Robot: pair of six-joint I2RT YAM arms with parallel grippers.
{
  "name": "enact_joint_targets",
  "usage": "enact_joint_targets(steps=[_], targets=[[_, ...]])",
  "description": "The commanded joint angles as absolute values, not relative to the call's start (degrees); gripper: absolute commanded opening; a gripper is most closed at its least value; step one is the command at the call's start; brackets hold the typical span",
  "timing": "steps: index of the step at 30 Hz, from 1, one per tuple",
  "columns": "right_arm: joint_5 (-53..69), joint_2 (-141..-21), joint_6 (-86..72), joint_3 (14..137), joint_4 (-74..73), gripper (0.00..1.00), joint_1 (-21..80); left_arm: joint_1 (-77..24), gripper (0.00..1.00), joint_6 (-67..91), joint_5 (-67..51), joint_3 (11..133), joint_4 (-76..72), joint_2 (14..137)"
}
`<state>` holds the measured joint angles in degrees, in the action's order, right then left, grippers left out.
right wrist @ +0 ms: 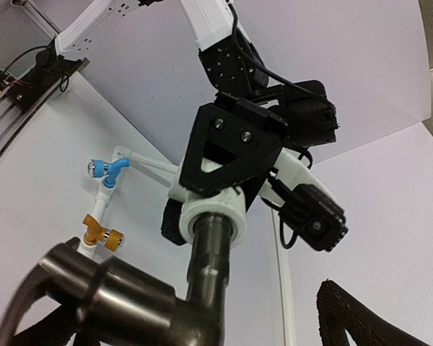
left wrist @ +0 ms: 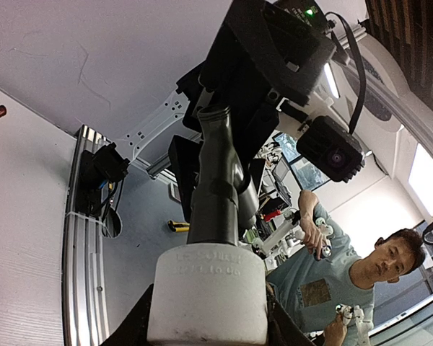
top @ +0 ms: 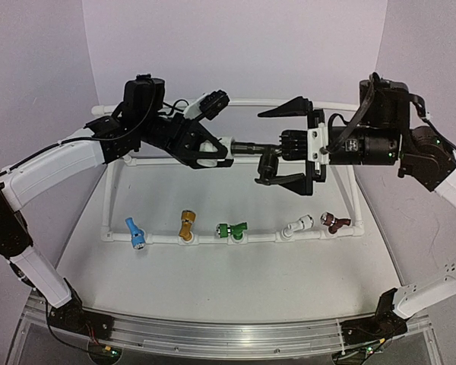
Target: Install the water faucets
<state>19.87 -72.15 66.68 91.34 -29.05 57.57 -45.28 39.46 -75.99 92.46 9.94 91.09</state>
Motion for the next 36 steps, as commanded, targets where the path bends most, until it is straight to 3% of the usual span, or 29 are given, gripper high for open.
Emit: enact_joint_targets(steps=[1,21,36], targets=[[14.9,-68.1,70.5,87.4,-21.2,0.98,57.8,-45.2,0.0,45.1,-75.5,90.3,2.7,89.3],[13.8,-67.7,79.5,83.4,-23.9,0.98,60.3,-44.3,0.0,49.1,-75.6,89.5,-1.6,90.3],[11.8,-69.7,73.5,90.0,-20.1,0.98,62.5,-43.8,0.0,44.7,-73.6,90.7,5.5,91.9]])
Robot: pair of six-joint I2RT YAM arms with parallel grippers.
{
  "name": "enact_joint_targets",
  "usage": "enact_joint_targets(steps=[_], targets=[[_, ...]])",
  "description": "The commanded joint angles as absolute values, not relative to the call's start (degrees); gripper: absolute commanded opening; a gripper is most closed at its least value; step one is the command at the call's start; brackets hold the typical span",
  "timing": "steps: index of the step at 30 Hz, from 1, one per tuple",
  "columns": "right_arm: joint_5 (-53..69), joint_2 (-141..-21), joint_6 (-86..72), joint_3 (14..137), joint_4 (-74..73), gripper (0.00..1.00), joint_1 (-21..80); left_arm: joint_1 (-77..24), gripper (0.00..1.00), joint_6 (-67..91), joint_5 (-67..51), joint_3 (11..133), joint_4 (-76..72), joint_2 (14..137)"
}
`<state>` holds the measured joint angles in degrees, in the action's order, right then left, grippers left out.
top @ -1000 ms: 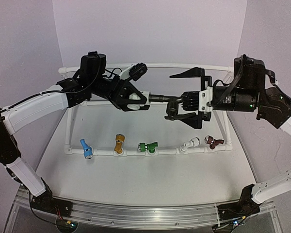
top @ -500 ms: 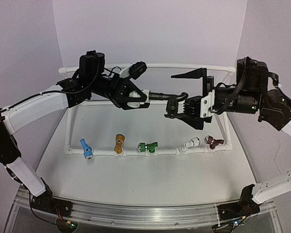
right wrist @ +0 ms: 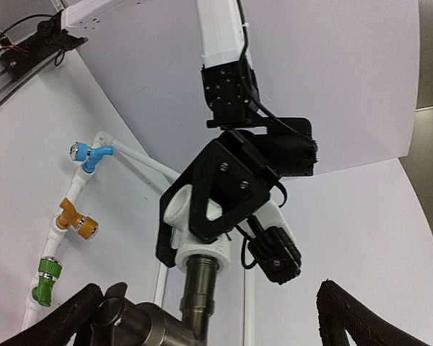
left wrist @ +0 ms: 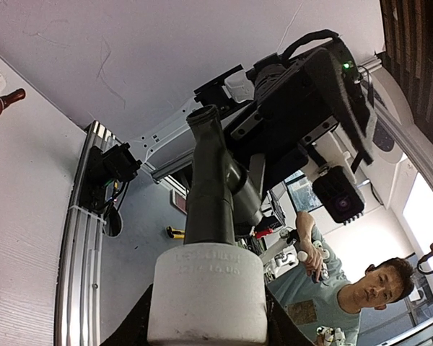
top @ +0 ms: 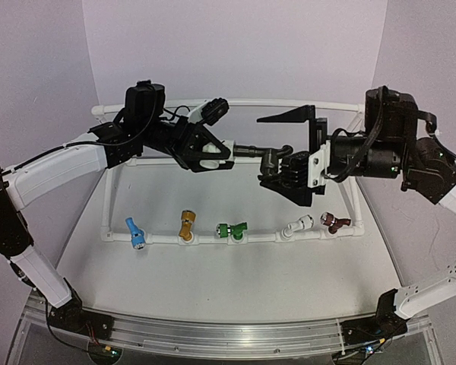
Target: Install the water faucets
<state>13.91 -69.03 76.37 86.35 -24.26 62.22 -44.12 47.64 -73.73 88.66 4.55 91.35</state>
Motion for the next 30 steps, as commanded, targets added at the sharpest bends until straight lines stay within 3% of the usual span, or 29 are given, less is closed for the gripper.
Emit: enact_joint_targets(steps=[1,14,30], targets=[[11.3,-69.6,73.8,89.8,-19.5,0.98,62.5,-43.8,0.0,44.2,-73.6,90.8,6.3,92.1],[4.7,-73.4,69.5,94.4,-17.0,0.98,61.1,-43.9,0.0,38.2,-74.2,92.1,13.0,91.7],[9.6,-72.9,72.2,88.0,-18.1,0.98,54.1,-43.9,0.0,37.9,-79.4,93.0,12.2,89.3]])
